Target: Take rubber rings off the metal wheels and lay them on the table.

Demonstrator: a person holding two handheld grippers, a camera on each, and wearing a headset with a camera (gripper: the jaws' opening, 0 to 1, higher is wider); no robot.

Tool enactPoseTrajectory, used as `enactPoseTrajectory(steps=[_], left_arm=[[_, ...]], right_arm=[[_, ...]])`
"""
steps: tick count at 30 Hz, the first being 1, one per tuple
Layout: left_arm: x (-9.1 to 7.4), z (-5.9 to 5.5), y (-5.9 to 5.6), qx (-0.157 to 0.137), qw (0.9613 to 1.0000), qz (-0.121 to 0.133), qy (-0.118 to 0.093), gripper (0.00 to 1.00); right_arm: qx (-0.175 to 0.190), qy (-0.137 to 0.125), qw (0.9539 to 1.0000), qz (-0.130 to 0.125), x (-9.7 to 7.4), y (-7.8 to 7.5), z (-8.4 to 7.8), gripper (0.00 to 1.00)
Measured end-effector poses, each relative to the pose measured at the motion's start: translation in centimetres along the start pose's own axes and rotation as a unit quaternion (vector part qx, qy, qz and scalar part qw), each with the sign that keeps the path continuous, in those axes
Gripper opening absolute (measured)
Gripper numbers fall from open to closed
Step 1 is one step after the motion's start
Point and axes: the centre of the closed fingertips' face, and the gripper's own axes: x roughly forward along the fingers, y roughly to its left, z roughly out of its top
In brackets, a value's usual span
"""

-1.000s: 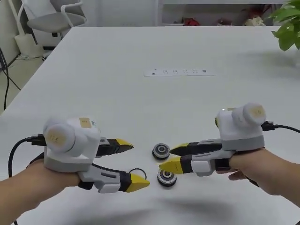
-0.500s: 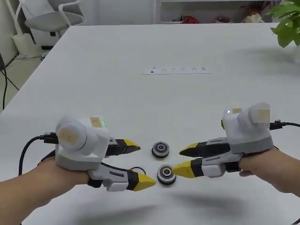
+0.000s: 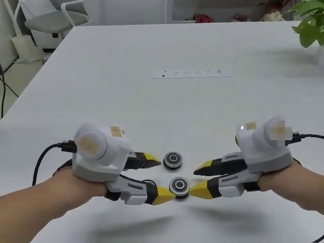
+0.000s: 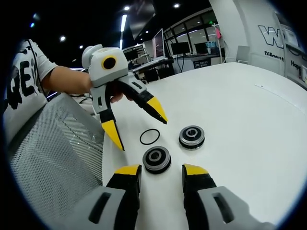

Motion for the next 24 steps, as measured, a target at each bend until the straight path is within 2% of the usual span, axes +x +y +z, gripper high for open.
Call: enactPoseTrajectory(steps=[5,24], left_arm=[[0.6,-0.3,-0.3,0.002,0.9999,-0.012,0.008,0.45],[1.8,-0.7,-0.7,-0.005,0.9996,-0.025,0.016,0.35]], right_arm=[[-0.008,0.008,0.9999,0.003,0.3,0.1,-0.4,0.28],[-0.026,0.023,0.9994,0.010,1.3,0.6,-1.2,0.20]])
